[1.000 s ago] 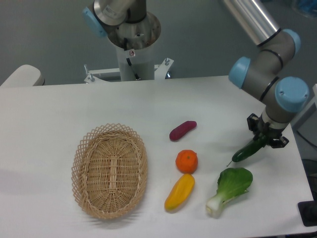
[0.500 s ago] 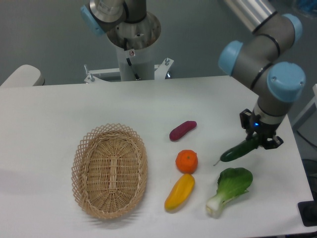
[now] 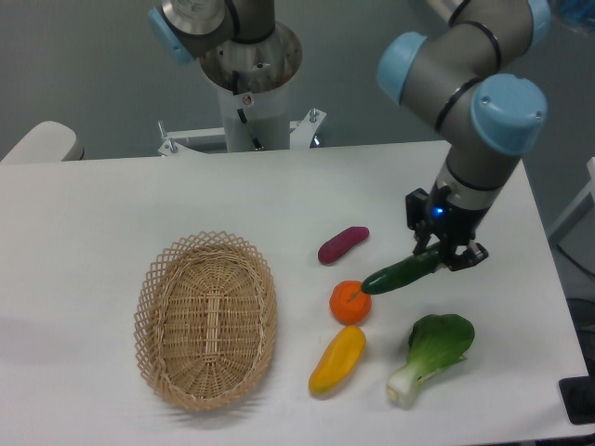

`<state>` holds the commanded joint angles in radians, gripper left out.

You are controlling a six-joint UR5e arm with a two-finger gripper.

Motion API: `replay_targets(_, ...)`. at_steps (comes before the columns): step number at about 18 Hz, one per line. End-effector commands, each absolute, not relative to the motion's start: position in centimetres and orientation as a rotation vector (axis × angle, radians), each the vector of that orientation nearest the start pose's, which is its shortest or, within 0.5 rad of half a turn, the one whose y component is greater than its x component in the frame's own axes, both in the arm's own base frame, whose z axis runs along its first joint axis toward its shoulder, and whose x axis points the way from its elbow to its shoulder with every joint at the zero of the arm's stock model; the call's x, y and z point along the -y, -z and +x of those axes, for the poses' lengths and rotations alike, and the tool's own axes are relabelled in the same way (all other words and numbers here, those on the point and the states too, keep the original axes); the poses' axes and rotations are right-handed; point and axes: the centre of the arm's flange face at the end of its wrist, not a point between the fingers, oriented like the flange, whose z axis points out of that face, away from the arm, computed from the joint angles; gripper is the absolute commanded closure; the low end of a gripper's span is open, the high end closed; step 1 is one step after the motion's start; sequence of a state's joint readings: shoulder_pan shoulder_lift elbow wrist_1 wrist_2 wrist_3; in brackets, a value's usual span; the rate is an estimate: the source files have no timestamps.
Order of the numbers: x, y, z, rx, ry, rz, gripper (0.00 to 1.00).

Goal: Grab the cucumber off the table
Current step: 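Lift the grasped cucumber up off the table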

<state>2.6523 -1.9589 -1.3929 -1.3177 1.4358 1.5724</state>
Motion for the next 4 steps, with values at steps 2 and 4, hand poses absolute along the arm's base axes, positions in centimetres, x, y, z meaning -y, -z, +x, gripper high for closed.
replay_targets(2, -43.96, -37.99, -49.87, -0.742, -0.014, -2.907, 0.86)
replay_targets(4, -44.1, -37.86, -49.7, -0.744, -0.011, -2.906, 0.86)
